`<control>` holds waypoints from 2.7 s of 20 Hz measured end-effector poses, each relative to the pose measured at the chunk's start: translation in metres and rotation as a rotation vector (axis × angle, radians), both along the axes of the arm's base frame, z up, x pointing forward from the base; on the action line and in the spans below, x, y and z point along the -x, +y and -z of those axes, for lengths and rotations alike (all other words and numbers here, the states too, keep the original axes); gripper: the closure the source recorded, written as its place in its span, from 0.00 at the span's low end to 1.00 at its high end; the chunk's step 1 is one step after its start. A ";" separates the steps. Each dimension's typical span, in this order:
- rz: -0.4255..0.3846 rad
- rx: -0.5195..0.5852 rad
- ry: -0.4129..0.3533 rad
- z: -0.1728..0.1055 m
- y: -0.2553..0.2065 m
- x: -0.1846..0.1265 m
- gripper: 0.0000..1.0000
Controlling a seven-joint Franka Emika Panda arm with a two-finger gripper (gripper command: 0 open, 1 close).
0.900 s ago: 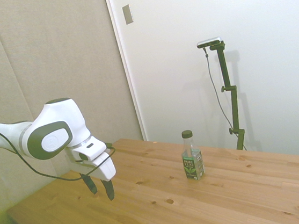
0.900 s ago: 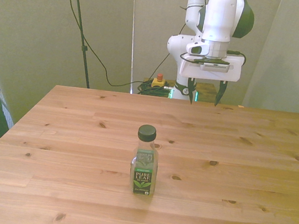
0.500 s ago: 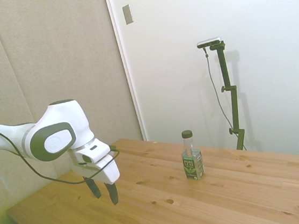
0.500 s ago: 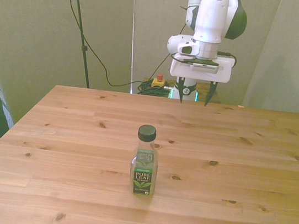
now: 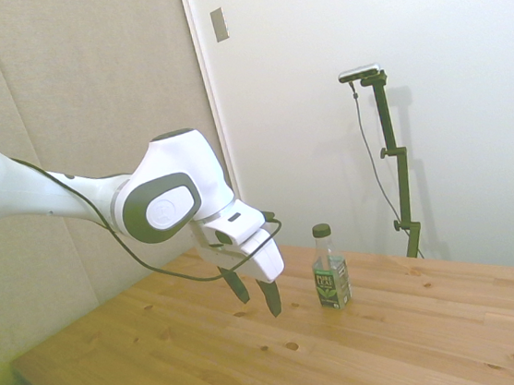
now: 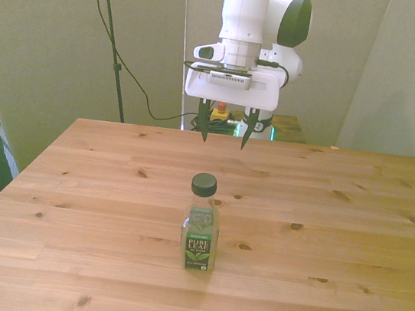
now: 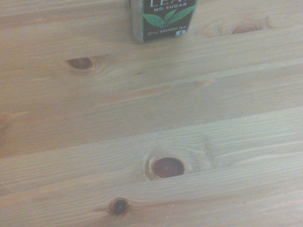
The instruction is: Knock down the bottle
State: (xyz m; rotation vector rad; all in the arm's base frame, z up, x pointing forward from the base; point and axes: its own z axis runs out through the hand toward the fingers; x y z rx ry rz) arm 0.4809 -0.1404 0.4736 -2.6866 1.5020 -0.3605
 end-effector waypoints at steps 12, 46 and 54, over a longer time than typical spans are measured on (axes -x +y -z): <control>0.071 0.056 -0.086 -0.010 -0.012 -0.072 1.00; 0.178 0.096 -0.240 -0.027 -0.005 -0.212 1.00; 0.254 0.118 -0.260 -0.012 -0.009 -0.257 1.00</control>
